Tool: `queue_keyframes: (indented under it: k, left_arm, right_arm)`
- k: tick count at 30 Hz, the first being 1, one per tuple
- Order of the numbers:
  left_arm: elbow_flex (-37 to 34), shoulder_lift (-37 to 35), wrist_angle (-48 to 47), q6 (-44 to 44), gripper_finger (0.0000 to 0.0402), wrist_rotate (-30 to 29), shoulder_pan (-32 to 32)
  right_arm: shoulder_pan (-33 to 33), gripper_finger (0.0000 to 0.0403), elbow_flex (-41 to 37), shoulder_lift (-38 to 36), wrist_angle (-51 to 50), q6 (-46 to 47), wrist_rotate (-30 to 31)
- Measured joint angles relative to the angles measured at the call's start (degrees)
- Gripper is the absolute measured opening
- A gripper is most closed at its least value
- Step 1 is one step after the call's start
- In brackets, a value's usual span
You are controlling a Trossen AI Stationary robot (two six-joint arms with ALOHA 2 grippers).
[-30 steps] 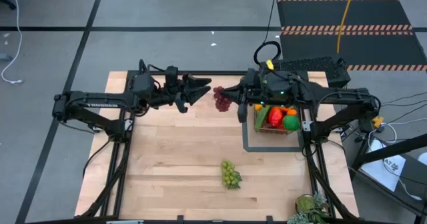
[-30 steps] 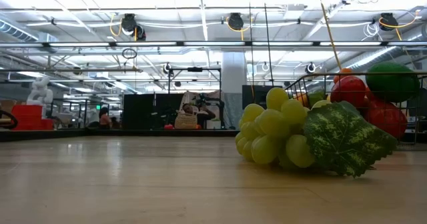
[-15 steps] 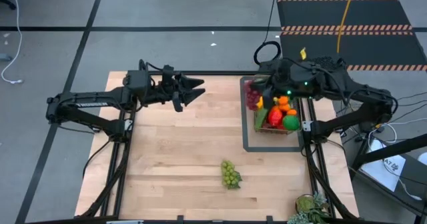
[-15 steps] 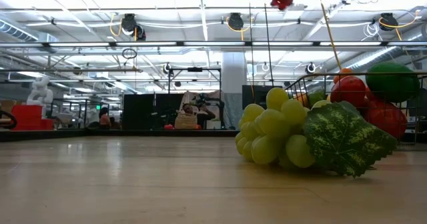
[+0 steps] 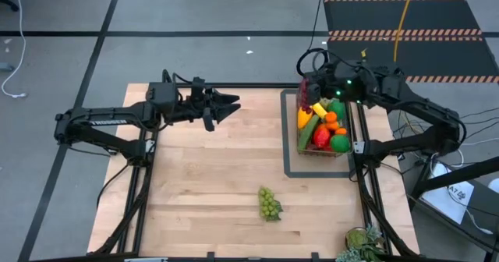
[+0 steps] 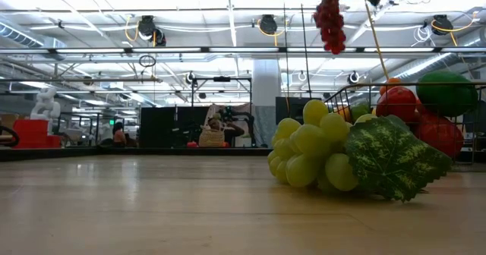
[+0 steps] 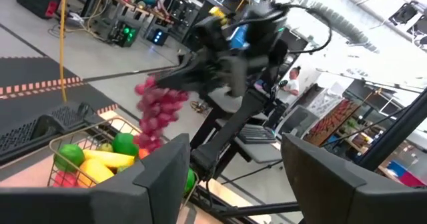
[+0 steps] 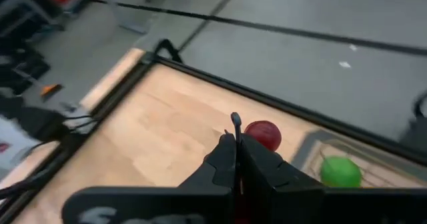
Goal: Build produce basket
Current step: Put the red grapes into the wire basket
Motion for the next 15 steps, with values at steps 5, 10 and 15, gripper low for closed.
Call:
queue_keyframes:
  k: [5, 10, 15]
  left_arm:
    - [0.00, 0.00, 0.01, 0.00, 0.0234, 0.00, -0.01]
    - [0.00, 0.00, 0.03, 0.00, 0.0234, 0.00, -0.02]
    - [0.00, 0.00, 0.05, 0.00, 0.0234, 0.02, -0.02]
  right_arm:
    - [-3.41, 0.0004, -7.65, -1.02, 4.15, 3.05, -1.95]
    - [-7.29, 0.0004, -17.41, -3.34, 12.79, 8.04, -8.46]
    - [-10.36, 0.0004, -27.07, -6.18, 21.86, 12.32, -12.18]
